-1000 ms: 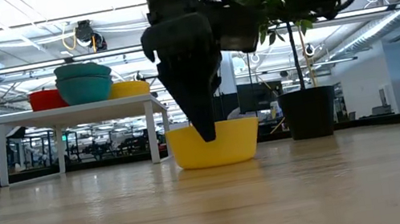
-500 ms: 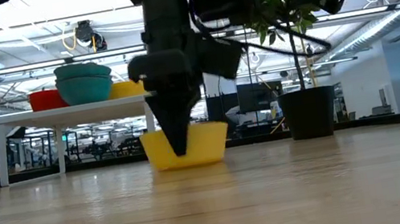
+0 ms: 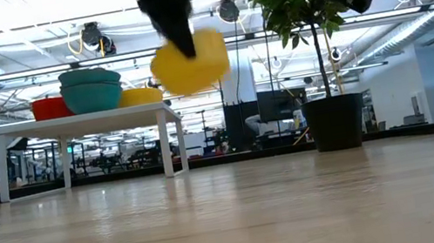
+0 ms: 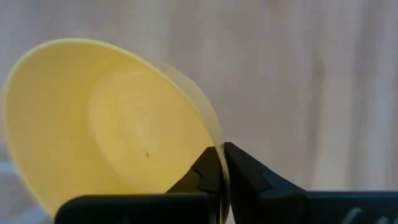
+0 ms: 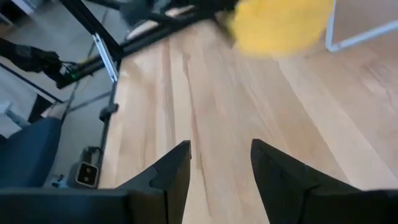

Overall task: Pick & Place Mini bowls
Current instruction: Stack the yellow bowl on the yellow bowls on the shelf

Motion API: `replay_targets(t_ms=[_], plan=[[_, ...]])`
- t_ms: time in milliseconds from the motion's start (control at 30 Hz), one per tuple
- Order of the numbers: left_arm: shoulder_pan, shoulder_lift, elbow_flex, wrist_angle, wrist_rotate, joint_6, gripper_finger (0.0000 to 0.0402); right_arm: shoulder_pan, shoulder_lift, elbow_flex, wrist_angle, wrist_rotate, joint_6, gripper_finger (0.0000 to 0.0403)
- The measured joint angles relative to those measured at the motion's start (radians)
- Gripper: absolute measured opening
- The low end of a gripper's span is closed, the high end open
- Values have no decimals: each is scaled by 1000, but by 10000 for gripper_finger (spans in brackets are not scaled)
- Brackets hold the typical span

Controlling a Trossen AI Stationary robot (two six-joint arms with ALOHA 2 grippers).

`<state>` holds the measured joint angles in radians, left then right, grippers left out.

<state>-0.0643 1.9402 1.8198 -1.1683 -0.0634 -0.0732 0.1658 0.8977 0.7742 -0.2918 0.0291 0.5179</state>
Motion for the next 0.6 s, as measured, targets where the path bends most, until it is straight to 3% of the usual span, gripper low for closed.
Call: replay_targets(t_ms=[133,333,500,600], plan=[[36,-110,3,-13,-173,-13,6,-1,-4,0,67,0,-3,155],[156,-234,3,-27,-282,-37,20,-3,-22,0,220,8,-42,155],[306,-273,3,-41,-308,12,13,-3,-38,0,349,51,-87,155],[415,-272,2,-71,-267,48,6,-3,-49,0,406,82,-119,155]])
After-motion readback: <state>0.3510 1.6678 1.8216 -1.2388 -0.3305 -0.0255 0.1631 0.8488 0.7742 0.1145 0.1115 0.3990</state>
